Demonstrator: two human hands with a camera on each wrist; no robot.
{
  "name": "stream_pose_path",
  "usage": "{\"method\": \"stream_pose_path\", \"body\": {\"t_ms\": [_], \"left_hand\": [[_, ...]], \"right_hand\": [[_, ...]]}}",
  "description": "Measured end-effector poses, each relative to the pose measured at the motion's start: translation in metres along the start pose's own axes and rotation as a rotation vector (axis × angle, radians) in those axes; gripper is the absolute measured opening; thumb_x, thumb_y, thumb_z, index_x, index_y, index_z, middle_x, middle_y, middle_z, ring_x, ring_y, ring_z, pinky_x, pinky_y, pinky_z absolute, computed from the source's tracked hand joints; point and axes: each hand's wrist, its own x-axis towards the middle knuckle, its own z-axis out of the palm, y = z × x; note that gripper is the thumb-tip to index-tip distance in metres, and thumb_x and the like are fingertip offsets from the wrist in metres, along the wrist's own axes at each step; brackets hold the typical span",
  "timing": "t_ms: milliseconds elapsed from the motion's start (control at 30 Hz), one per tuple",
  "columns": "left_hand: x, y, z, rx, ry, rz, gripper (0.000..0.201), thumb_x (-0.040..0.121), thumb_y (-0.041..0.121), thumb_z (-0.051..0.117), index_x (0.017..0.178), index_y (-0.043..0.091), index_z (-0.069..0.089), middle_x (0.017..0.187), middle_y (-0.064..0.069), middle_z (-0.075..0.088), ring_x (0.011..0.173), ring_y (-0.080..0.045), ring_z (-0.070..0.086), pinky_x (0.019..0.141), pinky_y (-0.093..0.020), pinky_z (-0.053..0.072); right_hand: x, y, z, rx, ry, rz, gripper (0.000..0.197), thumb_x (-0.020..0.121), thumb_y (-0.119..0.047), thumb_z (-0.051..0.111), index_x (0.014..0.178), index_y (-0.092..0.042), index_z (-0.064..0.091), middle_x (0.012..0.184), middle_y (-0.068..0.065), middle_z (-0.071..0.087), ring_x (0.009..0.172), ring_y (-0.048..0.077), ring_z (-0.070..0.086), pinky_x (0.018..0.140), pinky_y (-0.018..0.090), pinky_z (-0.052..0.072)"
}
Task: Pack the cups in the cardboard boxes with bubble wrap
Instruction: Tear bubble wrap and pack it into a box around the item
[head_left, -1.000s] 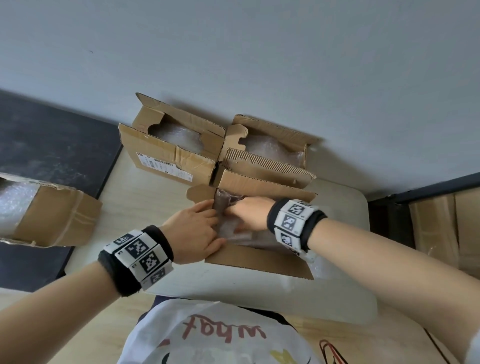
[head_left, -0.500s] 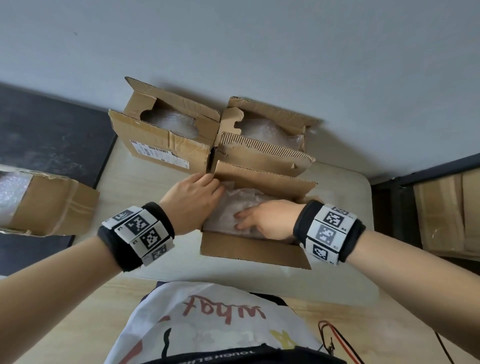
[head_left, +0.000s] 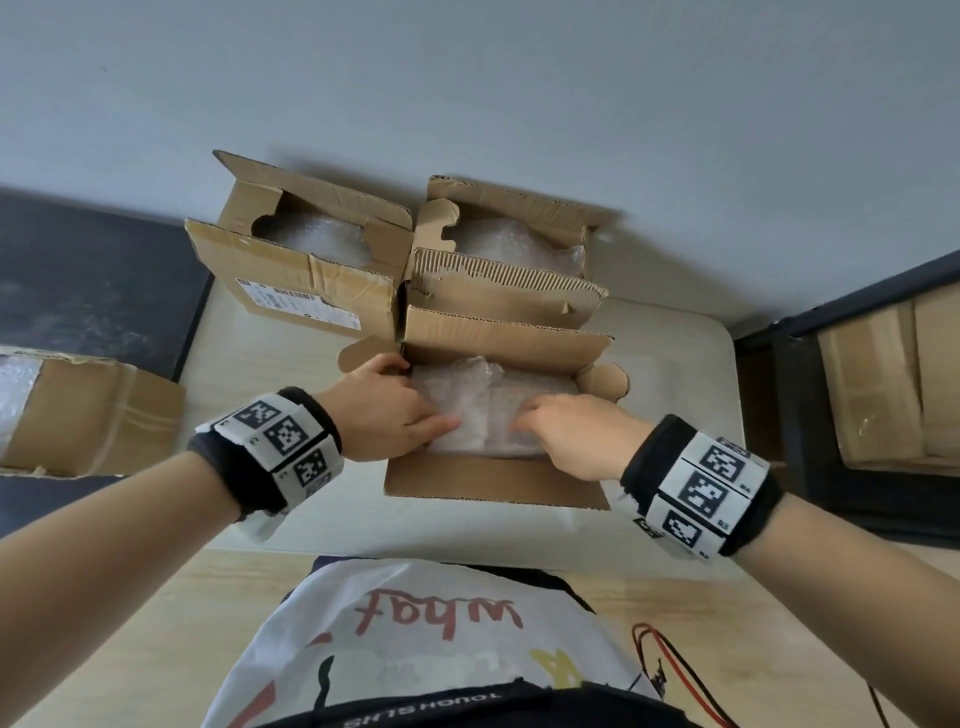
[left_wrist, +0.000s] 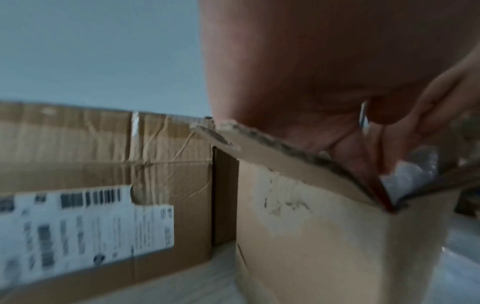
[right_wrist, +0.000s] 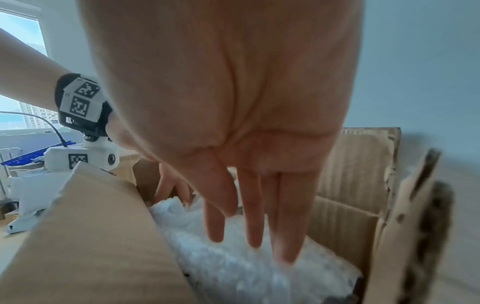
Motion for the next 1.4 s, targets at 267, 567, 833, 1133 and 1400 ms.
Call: {"method": "stream_pose_path", "body": {"t_ms": [267,567,833,1133,1400], "left_hand": [[0.005,0.007,0.002,0.166,-0.056,-0.025,0.075,0.094,0.058,0.005,0.092,0.022,0.071,0.099,0.006,0.07,0.114,-0.007,0.052,0.116,-0.031,0.001],[-0.029,0.01,0.01,-0.282,0.361,-0.004,0.065,0.089,0.06,0.012,0.107,0.027,0.065,0.114,0.011,0.064,0.109,-0.008,0.054,0.109,-0.02,0.017],[-0.032,0.022,0.017,-0.131,0.125,0.034,0.088,0.078,0.072,-0.014,0.13,0.043,0.051,0.13,0.031,0.05,0.128,0.015,0.028,0.105,-0.014,-0.023],[-0.019,0.022,0.019,-0.115,0.049,-0.064,0.085,0.076,0.07,-0.017,0.129,0.049,0.047,0.129,0.037,0.046,0.115,0.029,0.013,0.104,-0.014,-0.025],[-0.008,0.017,0.015,-0.145,0.017,-0.083,0.068,0.084,0.062,-0.002,0.12,0.049,0.054,0.128,0.035,0.049,0.118,0.025,0.017,0.101,-0.009,-0.025]], "right_hand": [[-0.002,0.0,0.007,0.06,-0.123,0.045,0.053,0.087,0.005,0.035,0.132,-0.017,0.052,0.142,0.01,0.039,0.121,0.034,0.047,0.095,0.038,0.043],[-0.062,0.059,0.021,0.452,1.139,0.275,0.017,0.092,-0.006,0.054,0.104,-0.011,0.065,0.084,-0.004,0.069,0.057,0.004,0.052,0.052,0.016,0.034],[-0.014,0.11,0.114,0.703,0.383,0.698,0.064,0.087,-0.042,0.063,0.141,-0.017,0.037,0.147,0.011,0.033,0.128,0.028,0.044,0.101,0.039,0.042],[0.005,0.107,0.168,0.632,0.462,0.765,0.055,0.09,-0.013,0.058,0.139,-0.008,0.033,0.151,0.009,0.025,0.128,0.028,0.043,0.091,0.036,0.047],[-0.018,0.137,0.186,0.823,0.667,0.877,0.019,0.095,-0.013,0.051,0.107,-0.002,0.061,0.11,0.016,0.063,0.098,0.032,0.06,0.077,0.031,0.043]]}}
